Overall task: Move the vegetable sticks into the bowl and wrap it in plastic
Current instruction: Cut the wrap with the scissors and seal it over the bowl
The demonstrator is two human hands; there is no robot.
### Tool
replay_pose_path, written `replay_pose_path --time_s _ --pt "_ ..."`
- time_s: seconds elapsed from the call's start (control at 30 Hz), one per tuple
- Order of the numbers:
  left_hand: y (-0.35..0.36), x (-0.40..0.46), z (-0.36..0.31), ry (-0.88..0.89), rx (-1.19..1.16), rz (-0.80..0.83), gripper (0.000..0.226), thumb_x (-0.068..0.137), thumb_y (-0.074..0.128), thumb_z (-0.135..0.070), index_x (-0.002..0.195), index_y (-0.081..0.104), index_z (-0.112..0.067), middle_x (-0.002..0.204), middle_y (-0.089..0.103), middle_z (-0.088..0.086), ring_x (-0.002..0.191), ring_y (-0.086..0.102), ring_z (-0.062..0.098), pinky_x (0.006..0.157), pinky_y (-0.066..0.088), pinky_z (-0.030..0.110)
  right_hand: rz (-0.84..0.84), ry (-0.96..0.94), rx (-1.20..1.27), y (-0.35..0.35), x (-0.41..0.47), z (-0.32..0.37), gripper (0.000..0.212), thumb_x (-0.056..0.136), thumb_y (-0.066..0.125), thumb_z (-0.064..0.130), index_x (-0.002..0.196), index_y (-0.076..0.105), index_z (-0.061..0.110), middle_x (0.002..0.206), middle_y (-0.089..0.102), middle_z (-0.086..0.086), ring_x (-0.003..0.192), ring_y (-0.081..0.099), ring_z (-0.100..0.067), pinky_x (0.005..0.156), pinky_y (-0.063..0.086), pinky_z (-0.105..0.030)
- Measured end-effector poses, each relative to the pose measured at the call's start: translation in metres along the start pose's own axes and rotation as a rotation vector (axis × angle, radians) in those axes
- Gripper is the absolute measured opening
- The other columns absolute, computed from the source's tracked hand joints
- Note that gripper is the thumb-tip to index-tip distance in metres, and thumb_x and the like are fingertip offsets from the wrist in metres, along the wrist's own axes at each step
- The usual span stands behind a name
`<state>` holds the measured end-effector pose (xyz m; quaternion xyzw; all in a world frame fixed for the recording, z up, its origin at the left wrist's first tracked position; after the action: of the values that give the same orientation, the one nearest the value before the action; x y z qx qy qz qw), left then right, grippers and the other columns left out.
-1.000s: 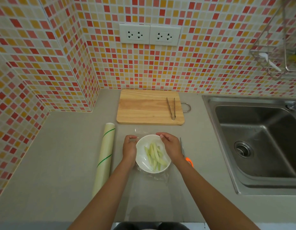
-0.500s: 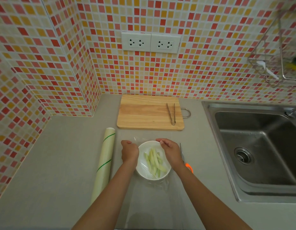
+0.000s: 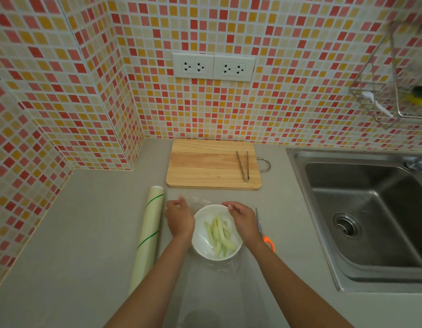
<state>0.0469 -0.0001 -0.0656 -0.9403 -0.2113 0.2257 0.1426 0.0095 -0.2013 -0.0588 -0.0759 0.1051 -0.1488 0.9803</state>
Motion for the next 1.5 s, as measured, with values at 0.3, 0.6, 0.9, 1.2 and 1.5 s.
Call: replay_pose_path --time_s 0.3,0.6,0.9,1.2,1.5 --pt "-0.016 -0.065 0.008 0.446 -0.196 0.16 0.036 0.103 0.035 -0.031 0.131 0.055 -0.02 0.124 0.064 -0.003 0.116 0.058 0.007 0.099 0.044 0.022 -0.089 -0.064 0.076 -0.009 -0.004 0.011 0.025 0.097 0.052 0.021 0.111 0.07 0.01 0.103 0.072 0.004 0.102 0.066 -0.006 0.09 0.049 -0.02" --pt "0.001 -0.048 0.004 0.429 -0.083 0.251 0.039 0.104 0.028 -0.032 0.138 0.047 -0.025 0.108 0.067 -0.017 0.103 0.059 0.0 0.083 0.037 0.0 -0.135 -0.009 0.02 -0.01 -0.01 0.005 0.022 0.092 0.058 0.023 0.08 0.074 0.013 0.078 0.074 -0.003 0.078 0.067 -0.014 0.075 0.052 -0.031" --pt "0.006 -0.037 -0.001 0.474 -0.045 0.35 0.038 0.103 0.029 -0.032 0.133 0.05 -0.025 0.108 0.07 -0.012 0.1 0.057 -0.013 0.082 0.036 -0.002 0.115 0.075 -0.166 0.013 0.03 0.022 0.007 0.08 0.073 0.013 0.078 0.077 0.006 0.072 0.071 0.0 0.066 0.062 -0.005 0.063 0.047 -0.012" --pt "0.006 -0.037 -0.001 0.502 -0.007 0.356 0.034 0.104 0.031 -0.026 0.13 0.052 -0.022 0.105 0.07 -0.009 0.098 0.058 -0.014 0.081 0.038 -0.001 -0.033 0.349 -0.047 0.005 0.035 0.002 0.047 0.076 0.07 0.004 0.035 0.053 0.016 0.033 0.047 0.006 0.031 0.041 -0.006 0.037 0.031 -0.016" --pt "0.006 -0.037 0.0 0.502 -0.008 0.343 0.033 0.104 0.032 -0.027 0.129 0.052 -0.023 0.105 0.07 -0.012 0.096 0.058 -0.013 0.08 0.038 0.0 -0.093 -0.068 -0.007 -0.01 0.029 0.037 0.016 0.091 0.061 0.018 0.079 0.072 0.02 0.076 0.072 -0.004 0.072 0.07 -0.015 0.071 0.056 -0.027"
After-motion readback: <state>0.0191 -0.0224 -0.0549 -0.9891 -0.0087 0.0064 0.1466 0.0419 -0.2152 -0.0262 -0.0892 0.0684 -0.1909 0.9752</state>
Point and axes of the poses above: each hand's wrist, its own x-axis towards the middle knuckle, its own y-axis out of the palm, z = x × y, the point moved 6 cm from there along x, towards the middle knuckle
